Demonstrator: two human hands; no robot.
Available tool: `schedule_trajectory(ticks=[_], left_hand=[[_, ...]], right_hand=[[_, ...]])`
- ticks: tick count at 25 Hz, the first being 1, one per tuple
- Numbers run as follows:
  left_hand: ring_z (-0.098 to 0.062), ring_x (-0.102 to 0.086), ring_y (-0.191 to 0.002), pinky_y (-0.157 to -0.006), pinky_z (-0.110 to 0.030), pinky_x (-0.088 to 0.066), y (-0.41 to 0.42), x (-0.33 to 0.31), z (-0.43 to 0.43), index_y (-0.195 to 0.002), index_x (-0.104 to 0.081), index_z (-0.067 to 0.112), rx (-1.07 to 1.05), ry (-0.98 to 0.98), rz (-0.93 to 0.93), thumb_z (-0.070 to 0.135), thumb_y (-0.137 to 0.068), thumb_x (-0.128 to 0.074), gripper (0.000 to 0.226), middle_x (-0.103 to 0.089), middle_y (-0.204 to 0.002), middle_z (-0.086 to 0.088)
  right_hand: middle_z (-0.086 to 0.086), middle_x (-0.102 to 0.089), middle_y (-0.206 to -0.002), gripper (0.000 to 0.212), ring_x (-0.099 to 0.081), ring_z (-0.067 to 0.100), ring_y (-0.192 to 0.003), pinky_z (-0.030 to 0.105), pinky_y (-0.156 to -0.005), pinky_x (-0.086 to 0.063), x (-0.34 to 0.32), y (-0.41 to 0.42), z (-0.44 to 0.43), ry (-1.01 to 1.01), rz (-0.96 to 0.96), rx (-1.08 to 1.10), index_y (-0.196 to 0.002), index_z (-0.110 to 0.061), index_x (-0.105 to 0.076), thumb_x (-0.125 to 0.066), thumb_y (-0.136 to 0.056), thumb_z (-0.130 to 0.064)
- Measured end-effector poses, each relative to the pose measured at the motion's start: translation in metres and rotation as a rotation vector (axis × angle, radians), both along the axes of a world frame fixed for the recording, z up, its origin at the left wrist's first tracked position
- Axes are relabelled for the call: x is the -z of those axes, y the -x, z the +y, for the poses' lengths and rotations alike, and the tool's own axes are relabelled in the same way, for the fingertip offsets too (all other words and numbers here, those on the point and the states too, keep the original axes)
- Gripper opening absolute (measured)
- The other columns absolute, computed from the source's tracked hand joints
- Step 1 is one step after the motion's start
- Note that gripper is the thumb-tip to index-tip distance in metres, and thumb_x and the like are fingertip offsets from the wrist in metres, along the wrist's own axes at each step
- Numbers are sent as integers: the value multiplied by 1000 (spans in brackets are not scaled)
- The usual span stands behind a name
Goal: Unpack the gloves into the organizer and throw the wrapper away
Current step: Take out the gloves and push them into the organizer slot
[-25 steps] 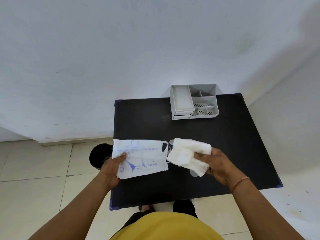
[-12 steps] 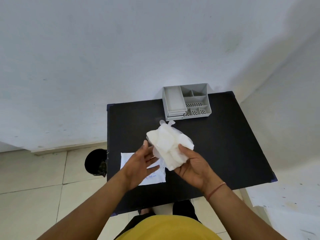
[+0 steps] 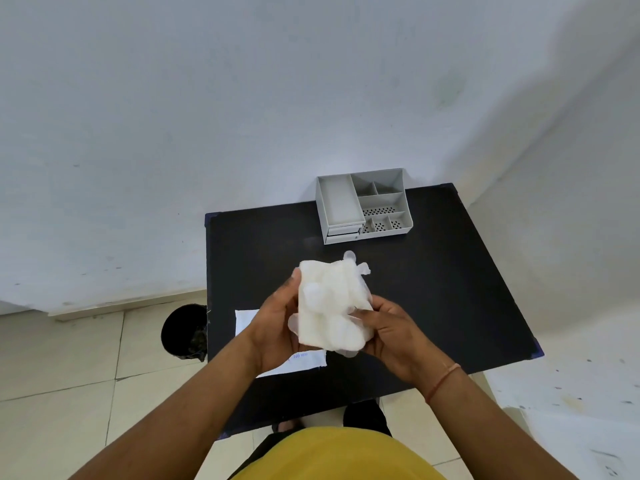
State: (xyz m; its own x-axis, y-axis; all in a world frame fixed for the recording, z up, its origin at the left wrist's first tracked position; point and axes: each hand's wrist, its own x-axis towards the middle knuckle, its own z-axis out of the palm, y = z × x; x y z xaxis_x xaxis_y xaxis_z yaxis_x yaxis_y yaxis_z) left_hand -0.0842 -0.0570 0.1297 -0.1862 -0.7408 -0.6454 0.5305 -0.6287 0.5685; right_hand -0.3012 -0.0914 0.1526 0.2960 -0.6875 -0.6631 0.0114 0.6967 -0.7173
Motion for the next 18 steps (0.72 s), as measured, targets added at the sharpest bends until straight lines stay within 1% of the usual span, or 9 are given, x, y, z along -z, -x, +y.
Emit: schedule_trajectory(ticks=[2, 3, 5, 7, 10, 13, 15, 17, 18], left_hand=[[-45, -64, -136, -115, -70, -45, -2, 5, -3, -147, -65, 21, 31, -31, 36, 76, -95, -50, 78, -68, -147, -18], [-43, -66, -133, -114, -67, -48, 1, 4, -4, -146, -66, 19, 63, -31, 13, 78, -93, -50, 81, -70, -144, -18], [-38, -75, -121, -101, -57, -61, 9, 3, -5, -141, -68, 19, 98, -60, -15, 74, -95, -50, 74, -77, -133, -15], [-39, -77, -115, -92, -54, -65, 13, 6, -5, -141, -67, 18, 60, -96, 0, 62, -96, -62, 63, -78, -130, -17], [-39, -76, -117, -94, -54, -64, 22, 14, -8, -143, -65, 8, 71, -102, 0, 34, -88, -81, 63, -74, -135, -21], [-45, -73, -121, -102, -62, -59, 47, 25, -19, -138, -67, 4, 145, -99, -62, 6, -85, -81, 55, -76, -132, -22], [-44, -76, -114, -101, -64, -59, 67, 26, -30, -132, -70, 2, 116, -94, -155, -5, -87, -75, 46, -78, -128, -23], [-36, -80, -99, -83, -52, -67, 89, 22, -42, -127, -72, 2, 85, -67, -207, -4, -90, -74, 37, -79, -124, -24], [-29, -81, -87, -70, -42, -66, 101, 15, -49, -124, -73, 3, 75, -49, -219, 4, -94, -73, 30, -82, -114, -21]], right_hand=[[11, -78, -121, 24, -75, 34, -109, 57, -91, -63, 2, 2, 2, -56, -1, 9, -123, -16, -70, -67, -99, -13], [15, -76, -122, 22, -75, 35, -107, 52, -84, -66, 4, 2, 3, -67, 50, -4, -121, -14, -70, -67, -99, -13], [20, -74, -121, 18, -76, 36, -103, 43, -71, -67, 7, 3, 5, -105, 118, 1, -116, -7, -69, -68, -99, -12], [21, -75, -119, 21, -77, 38, -102, 42, -68, -67, 9, 8, 3, -150, 101, 30, -118, -4, -68, -68, -99, -12], [21, -76, -117, 23, -79, 36, -97, 41, -67, -66, 10, 25, -8, -161, 98, 34, -119, -3, -69, -69, -98, -12], [20, -76, -117, 28, -78, 37, -99, 44, -71, -66, 14, 48, -19, -173, 87, 11, -123, -7, -68, -70, -96, -13], [17, -76, -120, 34, -77, 39, -105, 52, -81, -66, 18, 63, -29, -153, 45, -19, -127, -14, -67, -74, -93, -15], [13, -78, -120, 37, -76, 37, -107, 58, -88, -63, 21, 76, -41, -128, 7, -13, -129, -20, -66, -74, -93, -13], [12, -79, -118, 37, -77, 36, -105, 58, -88, -63, 23, 82, -47, -120, 8, 7, -129, -21, -65, -73, -94, -10]])
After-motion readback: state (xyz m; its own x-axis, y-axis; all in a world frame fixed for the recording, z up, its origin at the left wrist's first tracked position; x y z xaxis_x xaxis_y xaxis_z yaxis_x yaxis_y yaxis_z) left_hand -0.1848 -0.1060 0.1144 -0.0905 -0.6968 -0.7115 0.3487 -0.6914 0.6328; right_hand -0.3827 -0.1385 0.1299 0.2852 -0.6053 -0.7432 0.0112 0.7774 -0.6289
